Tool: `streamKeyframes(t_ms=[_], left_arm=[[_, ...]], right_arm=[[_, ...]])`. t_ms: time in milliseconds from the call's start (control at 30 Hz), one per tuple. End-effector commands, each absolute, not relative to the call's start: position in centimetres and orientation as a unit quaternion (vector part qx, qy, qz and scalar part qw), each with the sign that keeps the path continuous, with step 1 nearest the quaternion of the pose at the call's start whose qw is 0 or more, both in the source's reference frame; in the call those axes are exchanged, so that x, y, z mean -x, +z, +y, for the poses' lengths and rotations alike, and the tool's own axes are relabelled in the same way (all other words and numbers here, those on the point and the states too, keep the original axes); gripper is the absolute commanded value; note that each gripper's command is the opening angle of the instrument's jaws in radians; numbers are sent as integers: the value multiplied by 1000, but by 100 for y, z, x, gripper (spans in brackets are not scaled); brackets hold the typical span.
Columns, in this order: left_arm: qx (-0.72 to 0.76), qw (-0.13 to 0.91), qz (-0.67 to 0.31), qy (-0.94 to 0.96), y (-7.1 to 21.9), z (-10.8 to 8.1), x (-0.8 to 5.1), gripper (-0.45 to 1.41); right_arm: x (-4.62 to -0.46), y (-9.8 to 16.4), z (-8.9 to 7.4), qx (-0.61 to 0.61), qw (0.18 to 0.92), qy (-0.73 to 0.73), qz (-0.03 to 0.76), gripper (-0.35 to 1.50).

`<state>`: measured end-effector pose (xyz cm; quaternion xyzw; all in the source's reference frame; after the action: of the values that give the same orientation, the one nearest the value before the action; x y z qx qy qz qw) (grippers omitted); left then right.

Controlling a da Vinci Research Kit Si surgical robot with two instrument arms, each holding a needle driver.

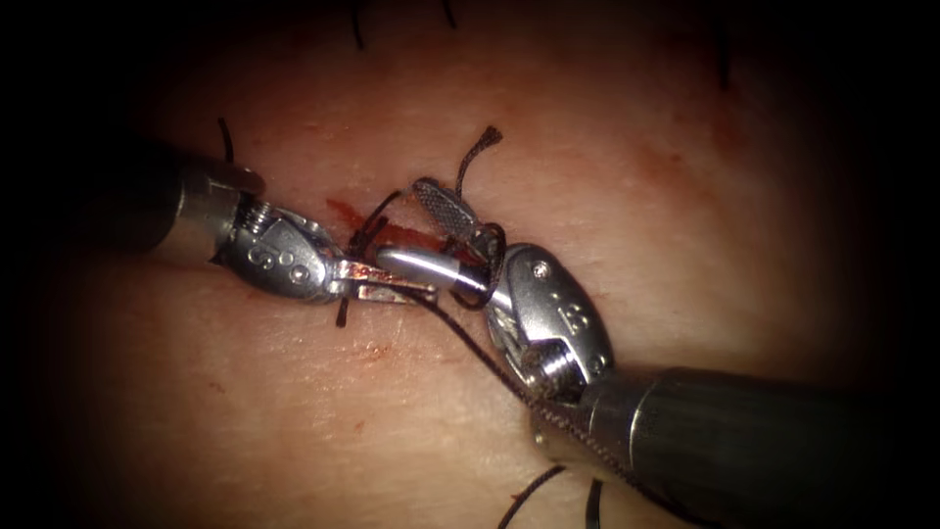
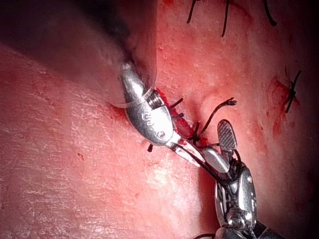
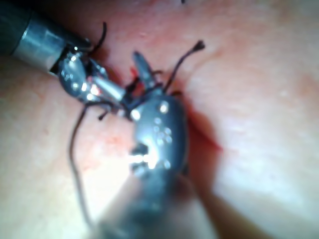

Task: Wound Closure
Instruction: Wrap the thread counterclockwise around the right gripper using the left gripper, then grip the short end of the thread using the right gripper

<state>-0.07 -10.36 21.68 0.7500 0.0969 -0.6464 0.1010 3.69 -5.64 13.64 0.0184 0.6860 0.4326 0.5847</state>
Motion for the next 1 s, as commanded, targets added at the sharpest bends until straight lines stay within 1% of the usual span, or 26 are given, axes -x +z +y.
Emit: streamKeyframes(t_ms=[33,67,200,300,433,533,700,900,1000], left_arm=[[-748,95,94,-650,2174,-1039,11,-45],[-746,92,91,-653,2174,-1037,11,-45],[-742,86,86,-659,2174,-1036,10,-45],[-739,81,82,-664,2171,-1037,10,-45],[-738,81,82,-665,2169,-1040,12,-45],[-730,84,84,-673,2168,-1040,21,-45],[-726,83,85,-677,2168,-1037,30,-45],[-724,83,84,-680,2167,-1038,35,-45],[-722,82,84,-682,2166,-1038,35,-45]], right_arm=[[-369,1365,-566,-6,599,444,667,109],[-368,1361,-565,5,613,452,648,116],[-368,1359,-567,13,637,469,612,118],[-366,1360,-564,5,643,502,579,113],[-365,1365,-559,2,642,524,560,113],[-362,1384,-557,-10,635,579,512,108],[-362,1407,-555,-23,626,625,466,104],[-367,1420,-545,-44,617,638,458,104],[-374,1417,-539,-56,613,634,469,99]])
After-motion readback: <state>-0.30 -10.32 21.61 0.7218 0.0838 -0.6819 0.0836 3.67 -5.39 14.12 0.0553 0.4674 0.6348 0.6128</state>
